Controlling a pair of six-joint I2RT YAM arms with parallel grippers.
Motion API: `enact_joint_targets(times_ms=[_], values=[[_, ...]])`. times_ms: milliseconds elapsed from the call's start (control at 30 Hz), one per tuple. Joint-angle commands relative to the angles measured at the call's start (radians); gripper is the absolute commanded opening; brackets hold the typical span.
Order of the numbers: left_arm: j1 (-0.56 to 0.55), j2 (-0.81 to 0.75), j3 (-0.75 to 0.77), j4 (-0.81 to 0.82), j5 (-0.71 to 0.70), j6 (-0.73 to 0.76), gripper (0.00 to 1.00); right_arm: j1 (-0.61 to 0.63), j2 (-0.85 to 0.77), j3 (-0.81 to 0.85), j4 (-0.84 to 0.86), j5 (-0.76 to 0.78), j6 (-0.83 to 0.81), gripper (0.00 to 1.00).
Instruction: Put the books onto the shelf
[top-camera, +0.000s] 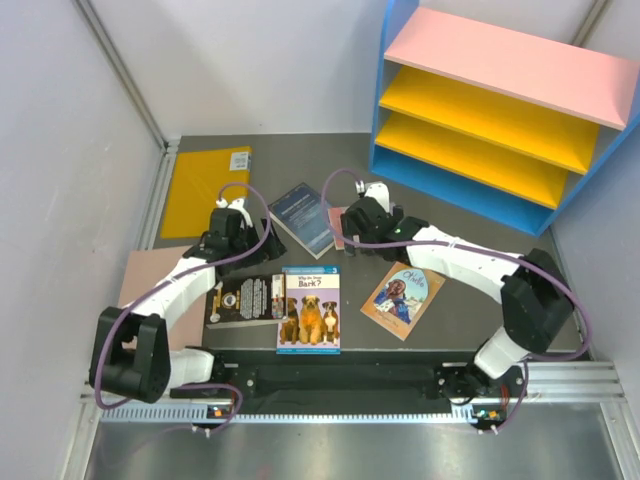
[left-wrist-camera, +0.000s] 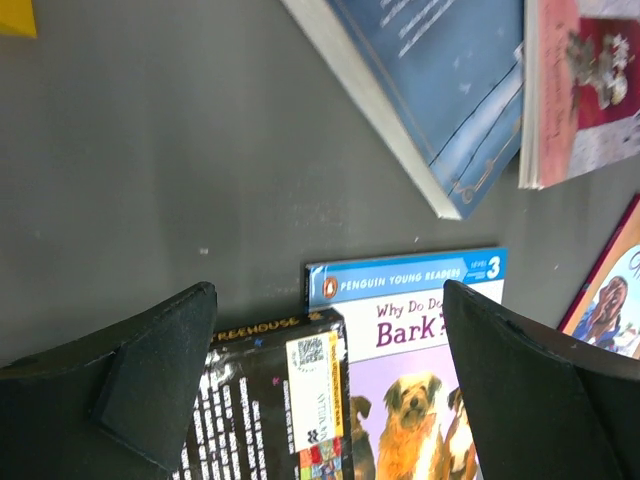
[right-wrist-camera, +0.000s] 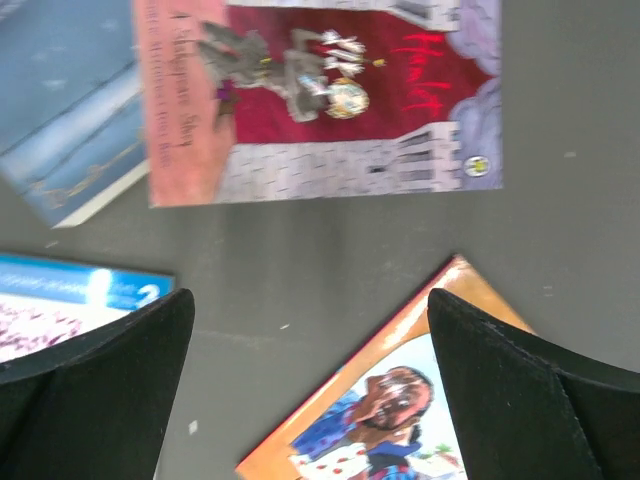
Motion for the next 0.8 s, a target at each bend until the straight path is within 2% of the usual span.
enact_joint_targets(times_ms=[0, 133, 200, 267, 367, 433, 500, 600, 767], values=[[0.001, 0.001, 0.040, -0.049, 0.012, 0.025, 0.99, 0.010, -0.126, -0.051, 0.143, -0.129, 0.009, 1.00], [-0.001, 0.021, 0.036, -0.077, 0.047, 0.016, 0.99, 0.008, -0.148, -0.069, 0.199, -0.242, 0.028, 1.00], [0.001, 0.042, 0.028, -0.115, 0.033, -0.019, 0.99, 0.010, -0.134, -0.065, 0.245, -0.348, 0.037, 1.00], [0.001, 0.065, 0.023, -0.149, 0.001, -0.051, 0.99, 0.017, -0.107, -0.034, 0.275, -0.472, 0.022, 0.91], [0.002, 0.059, 0.002, -0.193, -0.058, -0.119, 0.99, 0.048, -0.018, 0.062, 0.254, -0.546, -0.020, 0.81], [0.004, 0.035, -0.013, -0.201, -0.071, -0.148, 0.99, 0.062, 0.051, 0.139, 0.182, -0.542, -0.040, 0.72], [0.004, 0.018, -0.029, -0.201, -0.069, -0.157, 0.99, 0.068, 0.094, 0.161, 0.151, -0.548, -0.041, 0.69], [0.004, -0.005, -0.036, -0.207, -0.059, -0.151, 0.99, 0.070, 0.116, 0.158, 0.138, -0.553, -0.028, 0.68], [0.002, -0.070, -0.058, -0.129, 0.023, -0.107, 0.99, 0.054, 0.096, 0.101, 0.124, -0.526, 0.000, 0.72]])
